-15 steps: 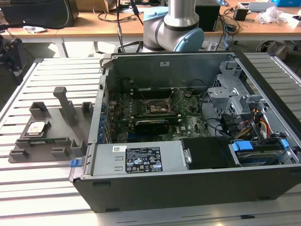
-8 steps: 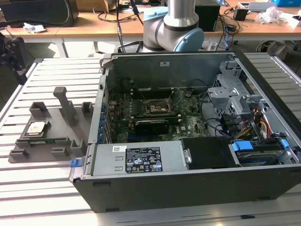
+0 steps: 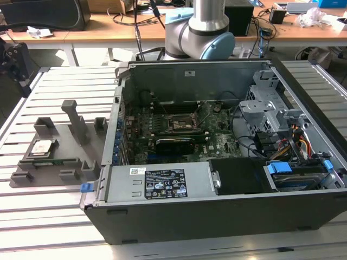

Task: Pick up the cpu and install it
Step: 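Pick up the cpu and move it towards the insertion slot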

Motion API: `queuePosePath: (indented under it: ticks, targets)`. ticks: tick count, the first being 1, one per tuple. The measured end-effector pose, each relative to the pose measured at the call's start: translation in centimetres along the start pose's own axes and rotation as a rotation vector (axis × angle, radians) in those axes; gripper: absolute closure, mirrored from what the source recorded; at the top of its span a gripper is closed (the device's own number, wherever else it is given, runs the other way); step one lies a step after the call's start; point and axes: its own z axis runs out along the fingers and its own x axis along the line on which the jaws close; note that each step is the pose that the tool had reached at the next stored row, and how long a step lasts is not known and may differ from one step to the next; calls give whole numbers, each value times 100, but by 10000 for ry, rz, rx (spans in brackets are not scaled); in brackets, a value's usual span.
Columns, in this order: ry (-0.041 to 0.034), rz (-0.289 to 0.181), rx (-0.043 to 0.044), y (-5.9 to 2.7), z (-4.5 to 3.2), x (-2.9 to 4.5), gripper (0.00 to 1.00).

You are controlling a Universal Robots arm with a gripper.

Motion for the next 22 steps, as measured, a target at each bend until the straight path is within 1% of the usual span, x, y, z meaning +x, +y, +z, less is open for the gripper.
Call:
queuePosePath:
  ticks: [10,14,18,22]
  targets:
    - [-12,0,1,2,21,33,34]
    - [-15,0,1,3,40,49,34]
    - [-16,0,1,5,84,57,34]
    - [-19,-104,-1,9,130,90,34]
